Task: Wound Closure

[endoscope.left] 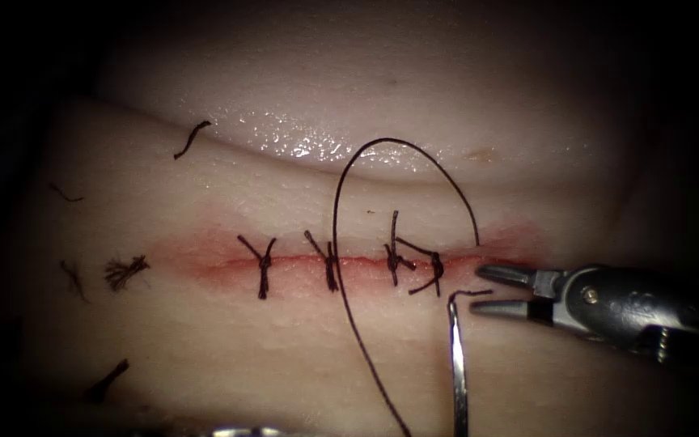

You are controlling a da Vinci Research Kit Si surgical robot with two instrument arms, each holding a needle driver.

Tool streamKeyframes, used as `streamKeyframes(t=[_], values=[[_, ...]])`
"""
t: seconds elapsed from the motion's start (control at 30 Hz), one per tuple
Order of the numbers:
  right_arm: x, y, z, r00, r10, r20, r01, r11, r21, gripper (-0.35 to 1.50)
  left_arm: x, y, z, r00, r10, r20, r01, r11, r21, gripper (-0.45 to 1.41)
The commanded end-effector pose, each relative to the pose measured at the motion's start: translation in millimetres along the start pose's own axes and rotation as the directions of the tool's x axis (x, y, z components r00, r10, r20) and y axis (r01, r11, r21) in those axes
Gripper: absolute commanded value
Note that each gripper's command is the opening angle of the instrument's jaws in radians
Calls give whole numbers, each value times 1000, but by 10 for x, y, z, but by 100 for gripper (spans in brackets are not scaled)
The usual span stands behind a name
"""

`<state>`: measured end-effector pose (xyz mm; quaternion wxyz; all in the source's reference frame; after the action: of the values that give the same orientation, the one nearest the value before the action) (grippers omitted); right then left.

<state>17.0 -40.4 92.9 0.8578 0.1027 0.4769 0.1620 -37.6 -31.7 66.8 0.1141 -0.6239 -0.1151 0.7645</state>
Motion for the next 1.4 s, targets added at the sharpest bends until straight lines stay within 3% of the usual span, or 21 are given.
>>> streamKeyframes(t=[0.03,0.07,0.13,0.3,0.47,0.77,1.03,1.23,1.3,1.33,1.37,1.4], values=[[-8,-4,12,999,-9,31,9,1000,-12,22,-4,3,5,1000,5,0,-5,1000,-1,-45],[-10,-4,12,999,-11,39,11,1000,-15,10,-3,4,4,1000,4,0,-4,1000,-2,-45],[-15,-6,12,999,-10,50,12,1000,-27,-35,-2,5,3,1000,4,-1,-4,1000,-3,-45],[-16,-12,11,996,13,86,-9,999,-53,-35,-2,5,-4,1000,14,-2,-14,1000,-8,-45],[3,-24,-5,995,40,87,-37,999,-37,-35,-12,-2,-6,1000,16,26,-17,999,41,-45],[81,-86,-35,994,89,58,-91,995,27,-35,-45,-16,-11,996,17,87,-30,989,147,-45],[154,-134,-35,995,93,25,-95,992,87,-35,-45,-11,-24,993,22,113,-44,980,192,-45],[168,-133,-27,998,66,17,-67,994,87,-35,-38,-10,-34,993,32,116,-56,976,209,-45],[164,-122,-28,998,70,-7,-70,995,67,56,-35,-11,-40,993,33,111,-57,975,217,-45],[162,-117,-28,997,75,-21,-74,996,54,91,-33,-12,-45,994,42,104,-64,973,222,-45],[157,-110,-30,996,75,-41,-73,997,37,116,-31,-12,-49,994,45,101,-67,972,223,-45],[154,-106,-32,997,65,-49,-64,998,29,123,-29,-13,-54,995,43,92,-63,972,228,-45]])
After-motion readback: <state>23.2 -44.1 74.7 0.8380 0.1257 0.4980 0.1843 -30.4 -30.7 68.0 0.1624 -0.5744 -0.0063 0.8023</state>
